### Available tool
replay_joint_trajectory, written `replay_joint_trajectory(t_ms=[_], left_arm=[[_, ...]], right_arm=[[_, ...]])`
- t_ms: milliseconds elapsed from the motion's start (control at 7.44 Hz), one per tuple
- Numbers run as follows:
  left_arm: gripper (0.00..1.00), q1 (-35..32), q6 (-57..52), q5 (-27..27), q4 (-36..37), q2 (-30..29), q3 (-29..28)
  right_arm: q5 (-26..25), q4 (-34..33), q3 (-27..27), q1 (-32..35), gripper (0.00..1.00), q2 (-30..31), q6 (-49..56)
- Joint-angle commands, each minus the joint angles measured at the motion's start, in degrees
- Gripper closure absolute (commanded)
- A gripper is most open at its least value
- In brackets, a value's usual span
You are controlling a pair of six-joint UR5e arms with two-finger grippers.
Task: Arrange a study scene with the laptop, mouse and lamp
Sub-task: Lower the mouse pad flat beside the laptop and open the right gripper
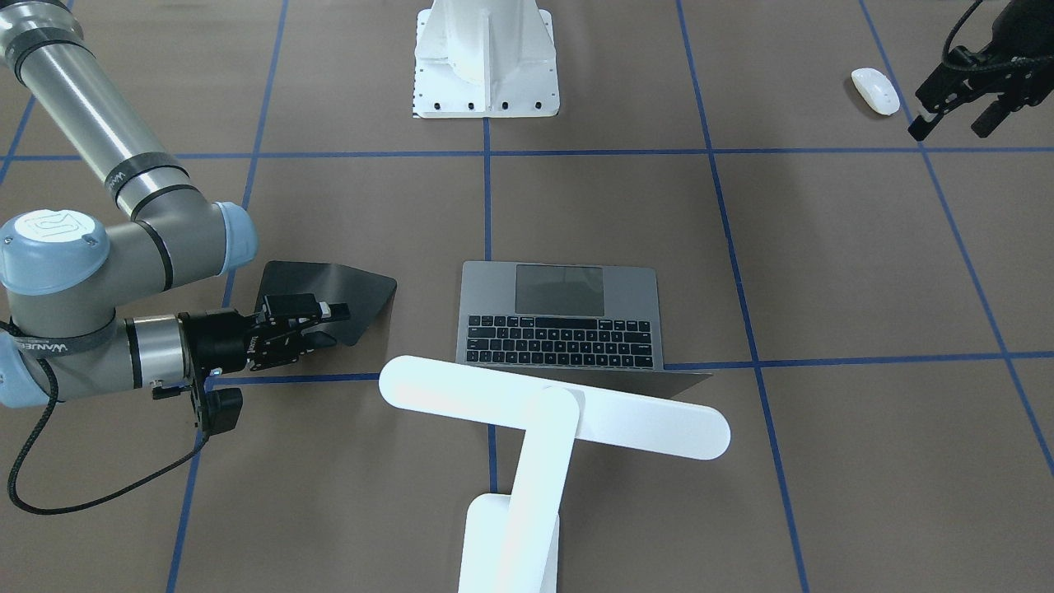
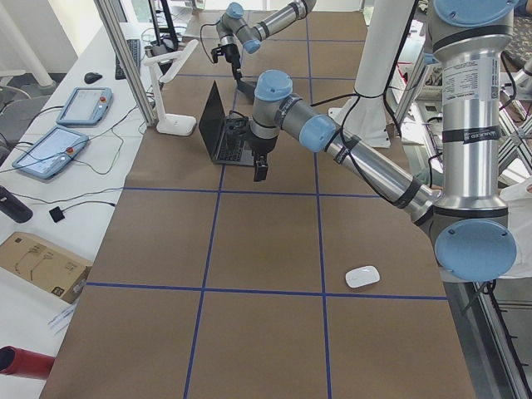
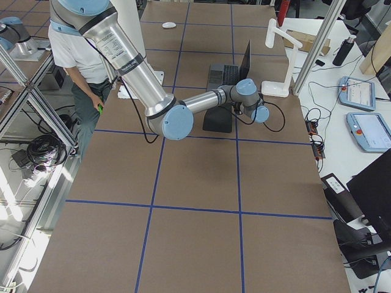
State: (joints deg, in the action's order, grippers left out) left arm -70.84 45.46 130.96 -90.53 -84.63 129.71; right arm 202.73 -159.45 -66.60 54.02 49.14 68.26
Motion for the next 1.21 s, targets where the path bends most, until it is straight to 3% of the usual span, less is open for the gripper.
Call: replay_joint_trajectory(t_ms=[0,538,672,807,1076], left_arm=[[0.00,-0.27,0.07,0.00,0.09,0.08,0.46],[0.00,-0.36,0.33,0.00,0.09,0.08,0.81],[0.00,-0.36,0.33,0.00,0.09,0.51,0.64],[0.00,-0.36,0.25,0.00,-0.09,1.04,0.81],[0.00,-0.44,0.07,0.09,-0.09,1.13,0.63]], right_arm=[[0.56,-0.07,0.41,0.12,0.25,-1.86,-1.99],[-0.57,-0.33,-0.11,2.92,0.19,-0.82,-2.43],[-4.32,-0.42,-1.94,3.72,0.16,1.81,-4.96],[-11.66,-0.42,-5.52,5.55,0.16,4.88,-11.68],[-21.18,-0.34,-16.14,8.28,0.16,10.33,-29.59]])
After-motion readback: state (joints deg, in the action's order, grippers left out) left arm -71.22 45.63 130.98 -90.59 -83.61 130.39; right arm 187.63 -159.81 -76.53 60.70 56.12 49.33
